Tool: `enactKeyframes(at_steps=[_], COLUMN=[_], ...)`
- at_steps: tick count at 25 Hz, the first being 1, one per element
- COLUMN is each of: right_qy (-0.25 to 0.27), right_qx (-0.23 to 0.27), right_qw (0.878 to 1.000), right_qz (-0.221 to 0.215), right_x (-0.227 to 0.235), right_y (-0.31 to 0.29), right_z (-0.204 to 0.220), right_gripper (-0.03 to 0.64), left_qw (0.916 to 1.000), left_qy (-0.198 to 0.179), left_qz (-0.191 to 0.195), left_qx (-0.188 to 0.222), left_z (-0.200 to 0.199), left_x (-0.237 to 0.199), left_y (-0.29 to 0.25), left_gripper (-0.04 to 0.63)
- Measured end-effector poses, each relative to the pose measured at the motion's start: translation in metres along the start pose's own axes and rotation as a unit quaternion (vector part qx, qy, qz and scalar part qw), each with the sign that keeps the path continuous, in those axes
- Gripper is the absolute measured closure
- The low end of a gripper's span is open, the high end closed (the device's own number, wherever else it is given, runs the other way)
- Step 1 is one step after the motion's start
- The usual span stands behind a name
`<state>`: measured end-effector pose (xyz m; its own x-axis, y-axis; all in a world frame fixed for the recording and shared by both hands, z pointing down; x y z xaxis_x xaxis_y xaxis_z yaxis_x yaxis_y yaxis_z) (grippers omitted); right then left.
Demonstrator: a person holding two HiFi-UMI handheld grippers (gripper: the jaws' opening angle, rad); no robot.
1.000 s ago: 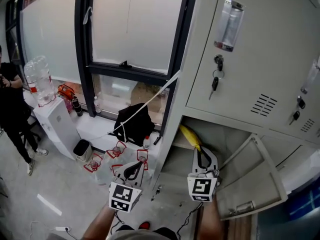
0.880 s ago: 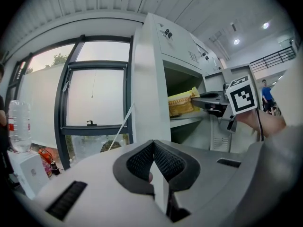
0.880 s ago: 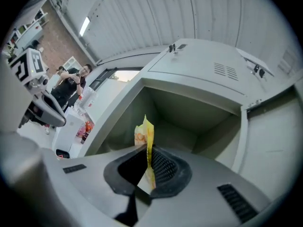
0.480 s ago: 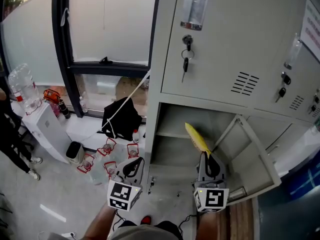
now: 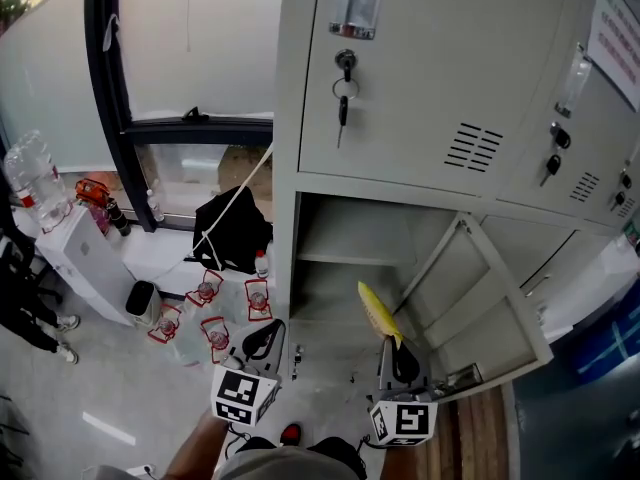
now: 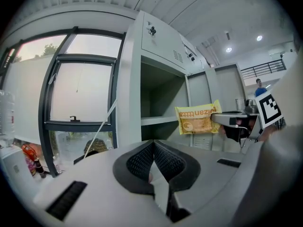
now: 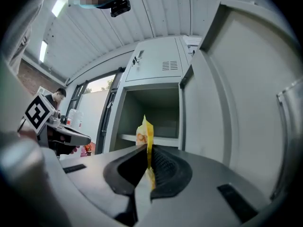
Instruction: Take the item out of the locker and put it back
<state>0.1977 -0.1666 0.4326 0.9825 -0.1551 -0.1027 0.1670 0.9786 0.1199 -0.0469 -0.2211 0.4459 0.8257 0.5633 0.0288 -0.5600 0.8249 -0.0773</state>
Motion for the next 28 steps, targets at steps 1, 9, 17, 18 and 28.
enactKeyframes(at_steps=[1, 9, 17, 18, 28], right_qy=[-0.006, -0.039, -0.032, -0.031, -0.032], right_qx=[-0.005, -0.049, -0.063, -0.062, -0.058], right_qw=[1.0, 0.998, 0.998, 0.998, 0.998], right_qz=[0.001, 0.01, 0.001, 0.002, -0.002], right_x=[-0.001, -0.014, -0.02, -0.019, -0.021], right_y=[0.003, 0.028, 0.032, 0.032, 0.031], right_z=[0.004, 0.046, 0.055, 0.054, 0.052], right_gripper=[0.595, 0.595, 0.595, 0.595, 0.595], left_qw=[1.0, 0.9999, 0.9998, 0.9998, 0.9997], left_qy=[0.001, 0.003, -0.006, -0.007, -0.006], left_qz=[0.001, 0.002, 0.011, 0.012, 0.016], left_qx=[-0.001, -0.01, -0.014, -0.014, -0.018], left_z=[0.001, 0.011, 0.015, 0.015, 0.018], left_x=[0.001, 0.002, 0.006, 0.007, 0.009], left_y=[0.001, 0.005, 0.003, 0.003, -0.001], left_gripper=[0.572, 0.572, 0.574, 0.574, 0.574])
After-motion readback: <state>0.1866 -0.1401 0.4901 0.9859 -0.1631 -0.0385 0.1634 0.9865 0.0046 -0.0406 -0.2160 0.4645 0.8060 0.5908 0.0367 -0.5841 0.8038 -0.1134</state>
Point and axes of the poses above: the fingertips, and each gripper's own axes: y backward along the fingers, x to its right, z out of its underside, the point moved 7 cm from there along y, backward along the fingers, and after that the axes turned 5 degrees about x, right-handed, at the moved point
